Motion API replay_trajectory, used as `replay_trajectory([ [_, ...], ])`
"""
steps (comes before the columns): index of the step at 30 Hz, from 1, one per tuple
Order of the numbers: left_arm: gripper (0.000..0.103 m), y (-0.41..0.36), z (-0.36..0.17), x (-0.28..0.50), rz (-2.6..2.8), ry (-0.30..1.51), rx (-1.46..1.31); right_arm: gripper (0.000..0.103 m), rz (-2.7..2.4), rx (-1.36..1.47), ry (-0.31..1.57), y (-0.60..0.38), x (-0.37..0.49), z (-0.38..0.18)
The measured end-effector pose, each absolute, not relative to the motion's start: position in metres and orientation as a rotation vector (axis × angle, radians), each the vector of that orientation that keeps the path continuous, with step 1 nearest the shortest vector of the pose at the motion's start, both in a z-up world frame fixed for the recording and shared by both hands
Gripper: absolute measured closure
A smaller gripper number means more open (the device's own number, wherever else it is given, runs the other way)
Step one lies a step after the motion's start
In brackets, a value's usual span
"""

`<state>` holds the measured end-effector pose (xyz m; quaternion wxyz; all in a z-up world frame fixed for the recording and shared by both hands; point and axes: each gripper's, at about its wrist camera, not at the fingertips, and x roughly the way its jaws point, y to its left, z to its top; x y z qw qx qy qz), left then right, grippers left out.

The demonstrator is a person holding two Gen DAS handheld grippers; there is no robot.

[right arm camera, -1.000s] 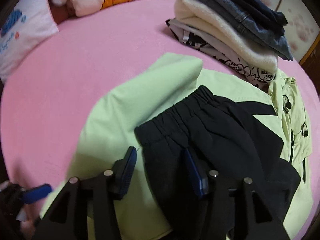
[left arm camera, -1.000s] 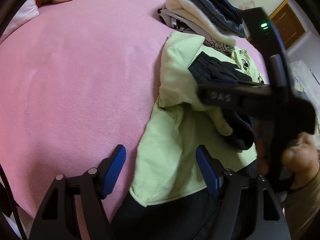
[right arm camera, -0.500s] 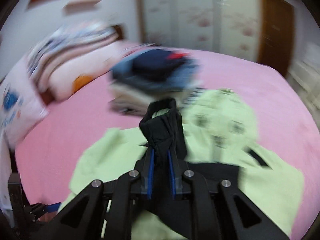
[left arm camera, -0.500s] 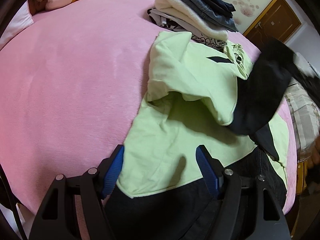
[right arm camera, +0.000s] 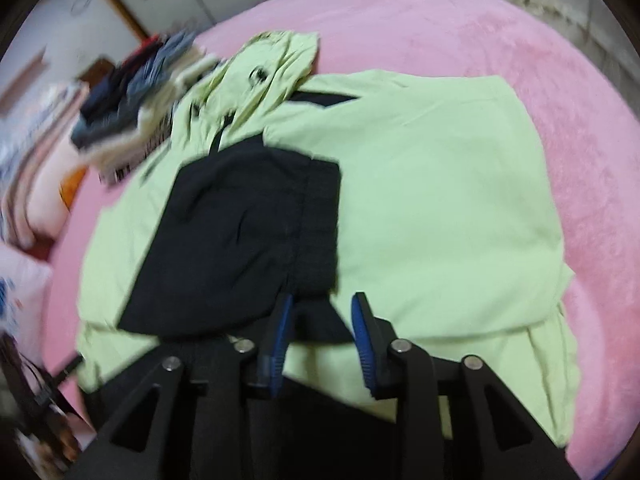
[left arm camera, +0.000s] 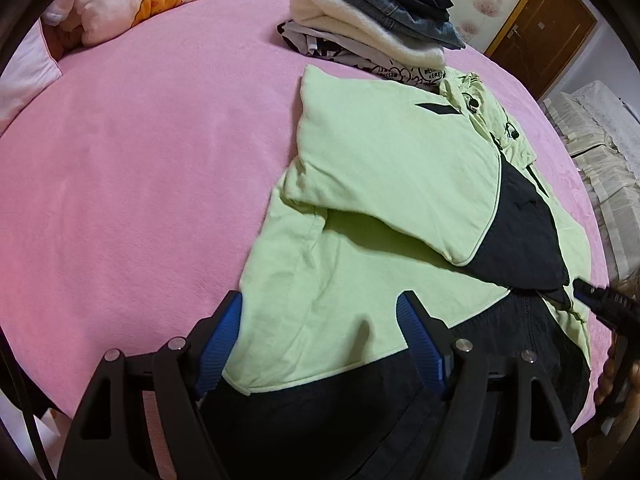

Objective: Fold large clothes
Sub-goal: 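Fold the jacket side panel inward with the right gripper while the left gripper smooths it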

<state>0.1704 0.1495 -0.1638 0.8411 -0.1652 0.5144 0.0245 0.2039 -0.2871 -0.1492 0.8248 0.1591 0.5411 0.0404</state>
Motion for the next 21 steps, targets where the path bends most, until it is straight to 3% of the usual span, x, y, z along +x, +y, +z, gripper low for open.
replay_trajectory([
  [8, 0.027, 0.164, -0.14, 0.202, 0.05, 1.003, -0.363, 0.067, 0.11, 0.434, 1.179, -0.296, 0.277, -0.181],
  [13, 0.027, 0.179, -0.153, 0.25, 0.058, 1.03, -0.37, 0.068, 0.164, 0.449, 1.16, -0.294, 0.289, -0.189],
  [14, 0.03, 0.18, -0.162, 0.26, 0.072, 1.065, -0.368, 0.071, 0.179, 0.424, 1.158, -0.291, 0.289, -0.188],
  [15, 0.041, 0.18, -0.167, 0.265, 0.08, 1.08, -0.368, 0.078, 0.179, 0.376, 1.156, -0.285, 0.288, -0.186],
  [18, 0.063, 0.177, -0.179, 0.283, 0.089, 1.109, -0.36, 0.082, 0.172, 0.227, 1.09, -0.271, 0.285, -0.168],
  [21, 0.072, 0.164, -0.178, 0.295, 0.116, 1.071, -0.29, 0.082, 0.151, 0.163, 0.96, -0.27, 0.287, -0.143],
])
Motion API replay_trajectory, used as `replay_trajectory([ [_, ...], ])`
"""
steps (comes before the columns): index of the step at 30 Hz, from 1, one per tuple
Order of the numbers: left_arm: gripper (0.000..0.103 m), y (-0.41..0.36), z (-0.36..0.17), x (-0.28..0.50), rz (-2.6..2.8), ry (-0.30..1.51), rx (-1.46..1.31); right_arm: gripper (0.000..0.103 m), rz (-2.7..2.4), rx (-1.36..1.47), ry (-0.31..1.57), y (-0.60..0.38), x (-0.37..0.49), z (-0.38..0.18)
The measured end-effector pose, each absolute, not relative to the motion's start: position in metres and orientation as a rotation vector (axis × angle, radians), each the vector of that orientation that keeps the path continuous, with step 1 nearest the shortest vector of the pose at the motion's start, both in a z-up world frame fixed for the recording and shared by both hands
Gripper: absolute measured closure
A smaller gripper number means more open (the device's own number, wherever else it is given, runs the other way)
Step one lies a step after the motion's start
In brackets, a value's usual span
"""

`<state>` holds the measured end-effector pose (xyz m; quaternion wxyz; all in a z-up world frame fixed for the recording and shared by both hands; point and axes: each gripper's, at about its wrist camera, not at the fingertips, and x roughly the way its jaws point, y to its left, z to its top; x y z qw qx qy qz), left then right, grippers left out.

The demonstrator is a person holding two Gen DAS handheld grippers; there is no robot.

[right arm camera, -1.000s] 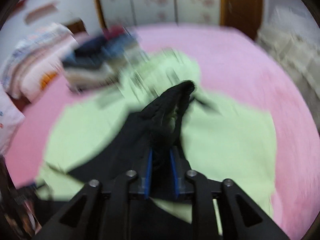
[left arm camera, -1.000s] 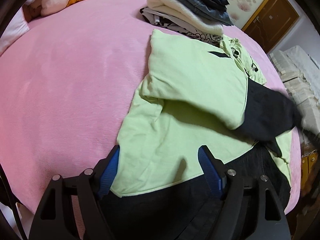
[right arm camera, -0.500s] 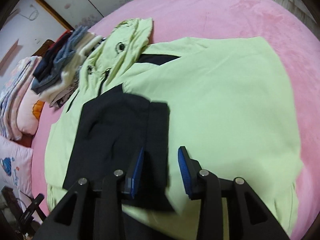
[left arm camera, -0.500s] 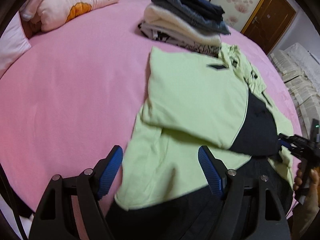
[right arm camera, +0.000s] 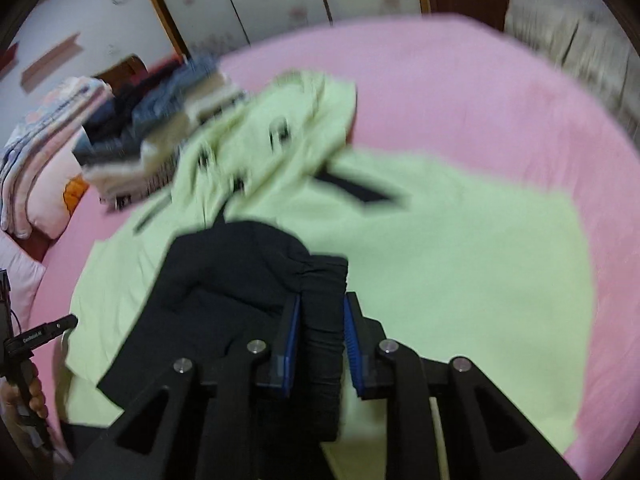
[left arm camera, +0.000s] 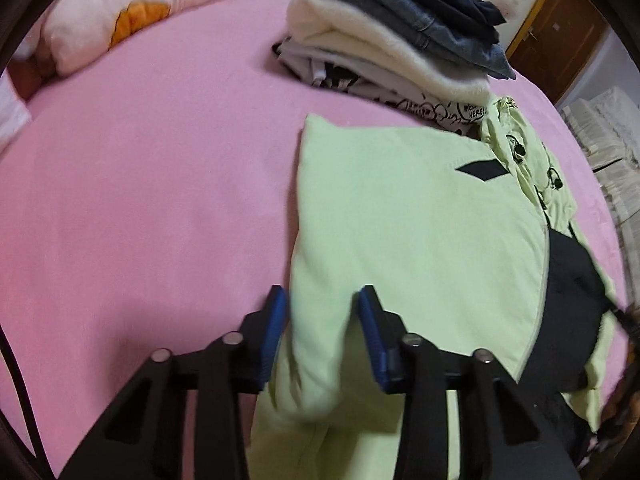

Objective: Fold large clothes

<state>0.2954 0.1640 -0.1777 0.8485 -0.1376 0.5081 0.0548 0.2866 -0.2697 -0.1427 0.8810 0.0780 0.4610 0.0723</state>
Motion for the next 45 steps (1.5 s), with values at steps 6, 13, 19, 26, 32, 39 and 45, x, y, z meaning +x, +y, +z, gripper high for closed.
replay_trajectory([
  [6, 0.079, 0.141, -0.19, 0.319, 0.197, 1.055, -0.105, 0.08, 0.055, 0.1, 1.033, -0.264, 0.326, -0.17],
  [13, 0.077, 0.148, -0.167, 0.309, 0.243, 1.01, -0.105, 0.073, -0.015, 0.139, 1.003, -0.261, 0.31, -0.155],
  [19, 0.051, 0.122, -0.125, 0.299, 0.119, 0.894, -0.254, 0.067, 0.126, 0.08, 0.91, -0.196, 0.283, -0.123],
  [26, 0.046, 0.064, -0.168, 0.311, -0.007, 1.0, -0.264, 0.067, 0.397, -0.013, 1.018, -0.09, 0.276, -0.167],
  [32, 0.047, 0.085, -0.196, 0.308, 0.03, 1.029, -0.17, 0.067, 0.178, -0.116, 0.999, -0.151, 0.281, -0.179],
  [39, 0.047, 0.118, -0.199, 0.312, 0.066, 1.028, -0.2, 0.097, 0.107, 0.09, 1.025, -0.25, 0.287, -0.186],
  [45, 0.044, 0.108, -0.2, 0.316, 0.089, 1.038, -0.136, 0.092, 0.028, 0.108, 1.0, -0.239, 0.28, -0.187],
])
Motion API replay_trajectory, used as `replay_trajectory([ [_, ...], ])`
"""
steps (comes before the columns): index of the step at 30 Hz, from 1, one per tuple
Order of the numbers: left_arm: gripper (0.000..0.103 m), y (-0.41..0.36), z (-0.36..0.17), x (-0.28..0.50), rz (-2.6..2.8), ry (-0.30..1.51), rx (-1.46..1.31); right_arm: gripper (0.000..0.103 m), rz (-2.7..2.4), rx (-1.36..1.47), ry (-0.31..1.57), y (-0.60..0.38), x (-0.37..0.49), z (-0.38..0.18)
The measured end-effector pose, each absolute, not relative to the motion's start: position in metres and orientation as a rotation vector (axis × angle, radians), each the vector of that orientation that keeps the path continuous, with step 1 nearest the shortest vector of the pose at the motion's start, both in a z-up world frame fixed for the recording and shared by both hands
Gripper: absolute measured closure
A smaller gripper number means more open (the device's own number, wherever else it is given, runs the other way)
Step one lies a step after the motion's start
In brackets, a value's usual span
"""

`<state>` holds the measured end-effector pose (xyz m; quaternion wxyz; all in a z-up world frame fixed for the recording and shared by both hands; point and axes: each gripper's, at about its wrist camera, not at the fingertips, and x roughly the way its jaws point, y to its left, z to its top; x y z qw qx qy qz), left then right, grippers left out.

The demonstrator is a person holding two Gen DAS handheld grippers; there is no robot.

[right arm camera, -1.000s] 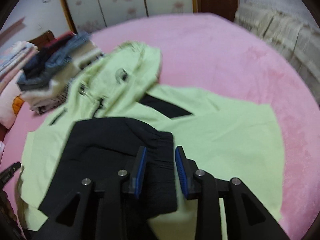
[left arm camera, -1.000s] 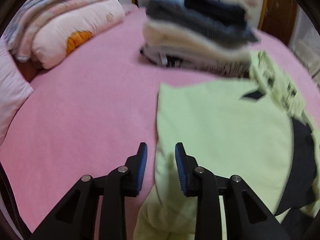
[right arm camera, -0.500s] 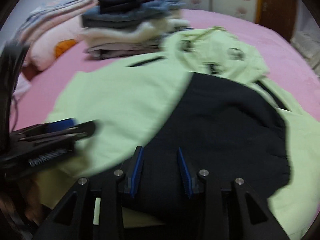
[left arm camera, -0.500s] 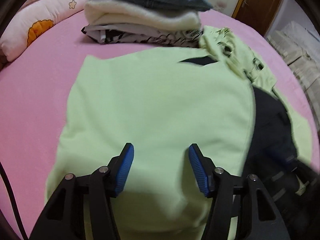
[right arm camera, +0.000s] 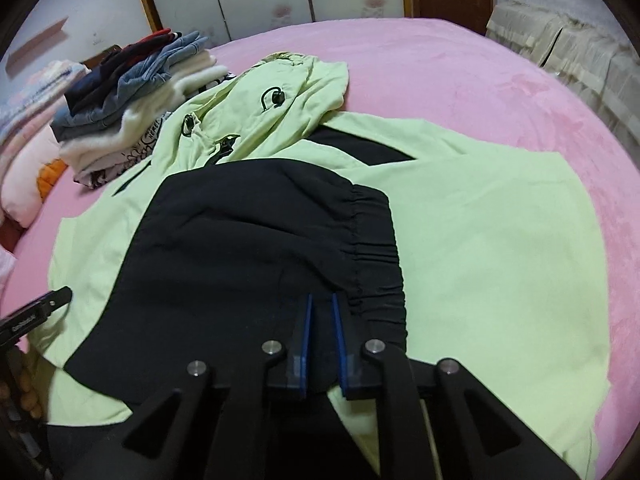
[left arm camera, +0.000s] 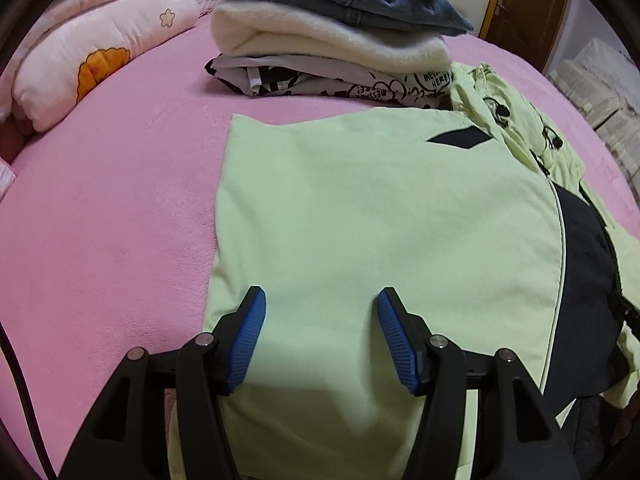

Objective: Fold large clothes

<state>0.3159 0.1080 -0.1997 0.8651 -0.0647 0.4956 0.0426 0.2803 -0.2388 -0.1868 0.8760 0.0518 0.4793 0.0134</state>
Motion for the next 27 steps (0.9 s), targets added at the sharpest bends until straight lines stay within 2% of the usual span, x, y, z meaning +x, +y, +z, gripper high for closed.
replay_trajectory([
  [11, 0.034, 0.11, -0.18, 0.313, 0.066, 1.063, -0.2, 0.09, 0.056, 0.137, 0.992, -0.229, 0.262, -0.159],
  [27, 0.034, 0.094, -0.112, 0.29, 0.001, 1.02, -0.148, 0.089, 0.099, 0.15, 0.987, -0.227, 0.23, -0.123],
])
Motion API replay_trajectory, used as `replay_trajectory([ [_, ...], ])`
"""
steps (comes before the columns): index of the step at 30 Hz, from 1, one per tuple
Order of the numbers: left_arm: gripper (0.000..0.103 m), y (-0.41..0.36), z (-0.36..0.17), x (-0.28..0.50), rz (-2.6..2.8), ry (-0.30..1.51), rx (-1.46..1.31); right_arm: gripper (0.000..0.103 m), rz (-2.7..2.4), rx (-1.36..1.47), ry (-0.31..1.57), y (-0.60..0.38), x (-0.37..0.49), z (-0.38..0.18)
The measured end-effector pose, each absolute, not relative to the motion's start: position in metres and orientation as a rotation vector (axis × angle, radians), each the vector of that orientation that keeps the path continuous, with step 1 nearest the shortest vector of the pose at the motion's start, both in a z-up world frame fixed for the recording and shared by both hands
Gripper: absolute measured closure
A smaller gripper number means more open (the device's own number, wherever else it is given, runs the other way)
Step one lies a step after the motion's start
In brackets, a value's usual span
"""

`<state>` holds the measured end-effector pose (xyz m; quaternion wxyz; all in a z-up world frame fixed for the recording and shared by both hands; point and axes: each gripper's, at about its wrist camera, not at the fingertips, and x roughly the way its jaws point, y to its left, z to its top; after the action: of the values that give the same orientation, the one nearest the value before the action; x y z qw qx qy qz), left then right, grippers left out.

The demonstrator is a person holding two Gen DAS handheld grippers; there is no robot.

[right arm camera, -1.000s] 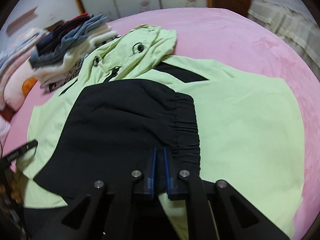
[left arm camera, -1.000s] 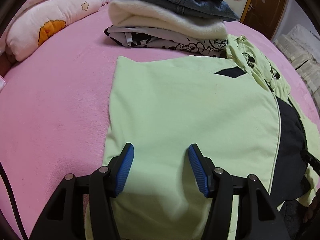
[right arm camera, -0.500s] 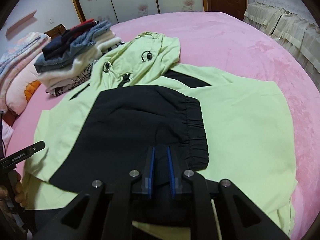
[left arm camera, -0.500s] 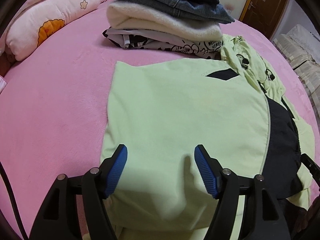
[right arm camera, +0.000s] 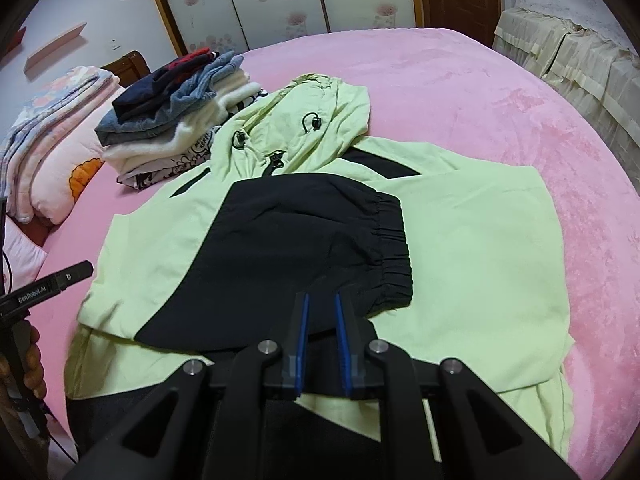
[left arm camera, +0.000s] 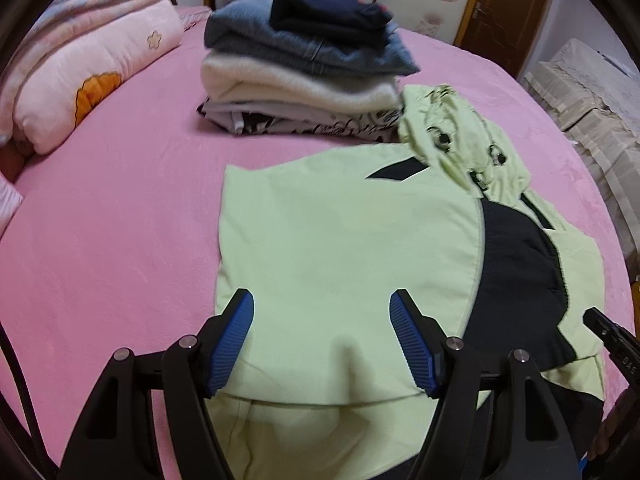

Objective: Fold large clothes

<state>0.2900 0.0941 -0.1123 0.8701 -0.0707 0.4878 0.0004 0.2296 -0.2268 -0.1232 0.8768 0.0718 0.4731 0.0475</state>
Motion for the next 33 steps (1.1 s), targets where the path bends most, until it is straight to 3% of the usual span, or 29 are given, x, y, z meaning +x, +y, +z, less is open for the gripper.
replay_trajectory([
  [4, 0.033, 0.089, -0.086, 0.292, -0.03, 0.995, -0.14, 0.086, 0.122, 0.153, 0.976, -0.23, 0.229, -0.109],
  [8, 0.032, 0.079, -0.063, 0.301, -0.07, 0.974, -0.112, 0.07, 0.147, 0.155, 0.96, -0.235, 0.235, -0.09],
  [18, 0.022, 0.049, -0.02, 0.368, -0.185, 0.948, -0.105, 0.068, 0.171, 0.132, 0.883, -0.247, 0.305, -0.021],
  [21, 0.021, 0.039, -0.019, 0.397, -0.182, 0.958, -0.109, 0.054, 0.15, 0.119, 0.858, -0.252, 0.338, -0.004],
  [33, 0.021, 0.007, -0.034, 0.463, -0.148, 0.991, -0.004, 0.052, 0.137, 0.182, 0.78, -0.277, 0.414, 0.018],
])
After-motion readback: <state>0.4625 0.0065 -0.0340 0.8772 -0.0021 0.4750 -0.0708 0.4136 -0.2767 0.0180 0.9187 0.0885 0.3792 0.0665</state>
